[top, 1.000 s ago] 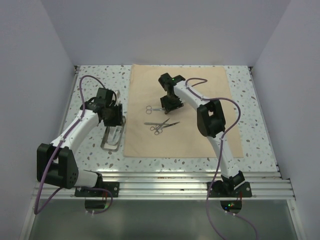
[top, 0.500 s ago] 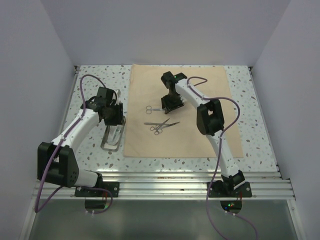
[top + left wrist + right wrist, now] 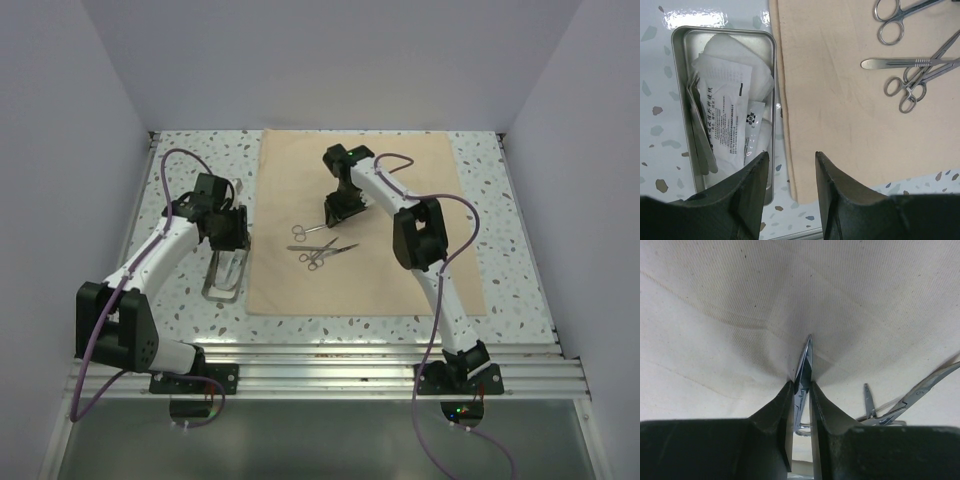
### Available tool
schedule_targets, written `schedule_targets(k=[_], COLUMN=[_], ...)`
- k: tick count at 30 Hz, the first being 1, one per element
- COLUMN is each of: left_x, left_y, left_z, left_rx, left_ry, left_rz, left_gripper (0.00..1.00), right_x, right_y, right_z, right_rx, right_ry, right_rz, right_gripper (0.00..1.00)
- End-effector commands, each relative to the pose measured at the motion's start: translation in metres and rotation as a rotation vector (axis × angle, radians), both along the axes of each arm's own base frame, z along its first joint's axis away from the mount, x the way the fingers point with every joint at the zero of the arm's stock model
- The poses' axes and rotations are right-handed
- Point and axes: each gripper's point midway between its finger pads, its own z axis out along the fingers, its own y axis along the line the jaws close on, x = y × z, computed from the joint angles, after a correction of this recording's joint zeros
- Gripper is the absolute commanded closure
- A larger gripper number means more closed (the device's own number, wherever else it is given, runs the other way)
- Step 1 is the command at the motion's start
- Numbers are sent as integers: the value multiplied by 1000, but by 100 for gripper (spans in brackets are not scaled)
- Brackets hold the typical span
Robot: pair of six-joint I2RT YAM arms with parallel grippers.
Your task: Prepare the surgical pack
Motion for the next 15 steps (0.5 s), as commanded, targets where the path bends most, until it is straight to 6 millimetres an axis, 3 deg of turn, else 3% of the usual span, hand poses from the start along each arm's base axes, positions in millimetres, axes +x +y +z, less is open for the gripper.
schedule_targets(k=[1,3,4,10,15], left_x=[13,15,15,19,20], left_y=[-4,-4,-5,-15,-34], left_z=[13,14,15,21,36], left_rx=[-34,-33,-39,-104,-212], left_ry=[-46,-49,-50,-85,-125], left_rz=[2,17,22,17,-20], left_gripper=[54,54,54,54,52], right_x=[-19,-16,-7,6,3], right_y=[1,4,8,14,13], right_z=[-44,-35,-22,20,47], right_rx=[-54,-41,-12,58,84], right_ry=[78,56,10,-107,-175], right_rz=[-9,-12,-20,-24,65], right_gripper=[92,96,100,100,100])
